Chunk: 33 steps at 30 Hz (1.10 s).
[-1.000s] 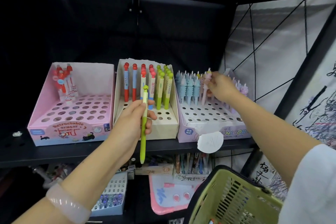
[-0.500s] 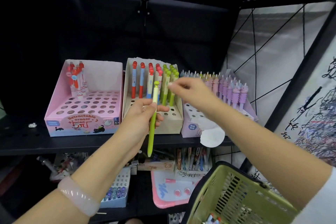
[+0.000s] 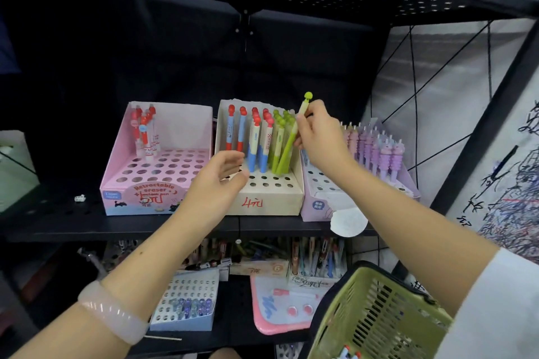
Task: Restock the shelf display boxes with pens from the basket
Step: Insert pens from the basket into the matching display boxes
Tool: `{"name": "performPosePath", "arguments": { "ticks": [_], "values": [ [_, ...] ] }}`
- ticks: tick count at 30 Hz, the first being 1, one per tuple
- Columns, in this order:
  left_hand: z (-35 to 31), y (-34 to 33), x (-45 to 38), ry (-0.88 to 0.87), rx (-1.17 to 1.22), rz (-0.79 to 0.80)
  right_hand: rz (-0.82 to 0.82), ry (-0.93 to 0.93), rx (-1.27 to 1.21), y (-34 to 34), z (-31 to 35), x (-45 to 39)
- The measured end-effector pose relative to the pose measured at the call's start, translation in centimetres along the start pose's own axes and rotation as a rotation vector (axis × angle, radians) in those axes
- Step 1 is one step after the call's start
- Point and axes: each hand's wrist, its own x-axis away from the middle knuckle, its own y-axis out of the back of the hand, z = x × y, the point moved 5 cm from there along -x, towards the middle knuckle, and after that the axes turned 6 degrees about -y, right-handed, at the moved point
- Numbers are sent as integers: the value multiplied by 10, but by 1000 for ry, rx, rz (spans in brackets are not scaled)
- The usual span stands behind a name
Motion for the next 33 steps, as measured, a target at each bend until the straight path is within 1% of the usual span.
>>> {"name": "performPosePath", "arguments": {
  "ticks": [3,5,8,10,13,16,19,22,24,26,28,30,31,33],
  "values": [
    [0,2,4,-8,-13,9,44,-6,-5,-7,-4,3],
    [1,3,6,-10,-2,7,79,17,68,-15,-5,6],
    [2,3,9,-10,4,5,222,25,193,-32,-9,13],
    [3,2,12,-4,5,9,292,-10,206,-39,-14,18],
    [6,-6,21,2,27,38,283,-86,157,-29,-21,25],
    [12,-23,34,7,67,73,306,-129,28,-8,-24,42],
    [21,-57,55,15,126,152,375,-135,-86,13,-32,75],
    [38,-98,83,29,126,271,484,-183,-137,23,-65,123],
    [55,-122,102,48,89,355,572,-255,-100,23,-101,164],
    [71,-141,123,72,25,438,690,-351,0,17,-148,210],
    [84,-154,139,50,-71,507,856,-421,192,10,-196,258],
    [92,-163,150,6,-190,561,1049,-491,331,2,-240,308],
    [96,-165,153,-9,-236,575,1154,-535,349,-4,-255,332],
    [101,-167,156,-9,-290,574,1336,-622,283,-17,-272,377]
  ]
}}
